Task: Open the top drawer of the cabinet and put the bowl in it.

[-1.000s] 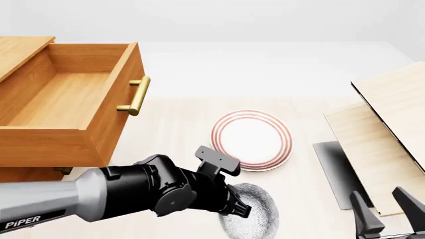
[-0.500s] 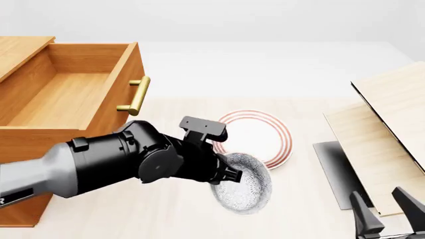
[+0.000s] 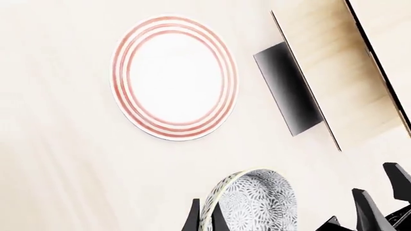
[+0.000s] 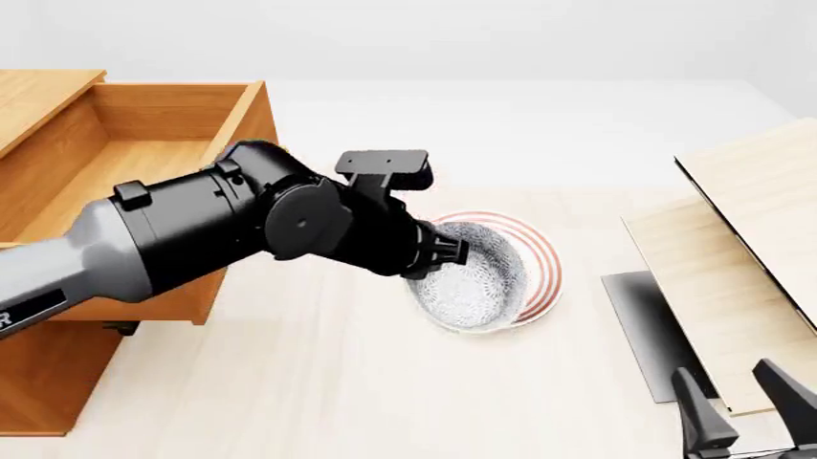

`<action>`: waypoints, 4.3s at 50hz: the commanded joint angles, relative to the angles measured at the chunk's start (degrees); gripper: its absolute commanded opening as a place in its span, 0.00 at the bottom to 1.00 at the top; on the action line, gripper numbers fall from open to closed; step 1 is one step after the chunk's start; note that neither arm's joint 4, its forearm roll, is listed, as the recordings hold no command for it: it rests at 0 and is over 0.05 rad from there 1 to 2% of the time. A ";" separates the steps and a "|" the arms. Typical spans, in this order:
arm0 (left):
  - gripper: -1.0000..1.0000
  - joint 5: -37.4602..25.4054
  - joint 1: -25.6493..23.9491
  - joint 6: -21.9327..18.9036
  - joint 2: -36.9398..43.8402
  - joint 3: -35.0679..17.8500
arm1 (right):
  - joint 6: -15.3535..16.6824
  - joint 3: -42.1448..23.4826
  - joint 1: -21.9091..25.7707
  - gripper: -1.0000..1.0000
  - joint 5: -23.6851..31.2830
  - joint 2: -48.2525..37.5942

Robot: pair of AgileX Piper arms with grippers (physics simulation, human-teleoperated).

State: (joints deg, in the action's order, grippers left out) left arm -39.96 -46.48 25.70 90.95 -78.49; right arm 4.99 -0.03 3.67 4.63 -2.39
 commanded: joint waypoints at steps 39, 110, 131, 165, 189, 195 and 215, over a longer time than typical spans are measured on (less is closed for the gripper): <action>0.00 -18.54 12.75 0.22 4.19 -28.65 | 0.24 0.02 0.12 1.00 0.40 0.19; 0.00 -14.91 31.46 8.20 -11.48 -17.86 | 0.55 0.02 0.34 1.00 0.93 0.30; 0.00 -13.06 35.22 11.32 -18.78 -11.07 | 0.63 0.02 0.40 1.00 0.66 -0.14; 0.00 -7.42 44.46 15.50 -27.72 1.67 | 0.80 0.02 0.51 1.00 0.88 -0.12; 0.00 -2.72 47.80 17.93 -28.97 7.42 | 0.93 0.02 0.59 1.00 1.02 -0.10; 0.00 -1.32 48.69 18.63 -28.54 8.41 | 0.94 0.02 0.61 1.00 0.84 -0.33; 0.00 4.70 50.30 20.30 -25.02 12.18 | 1.04 0.02 0.67 1.00 1.00 -0.27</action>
State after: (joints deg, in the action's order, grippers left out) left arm -38.10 3.12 45.52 64.40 -67.38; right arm 5.96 -0.02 4.32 5.64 -2.68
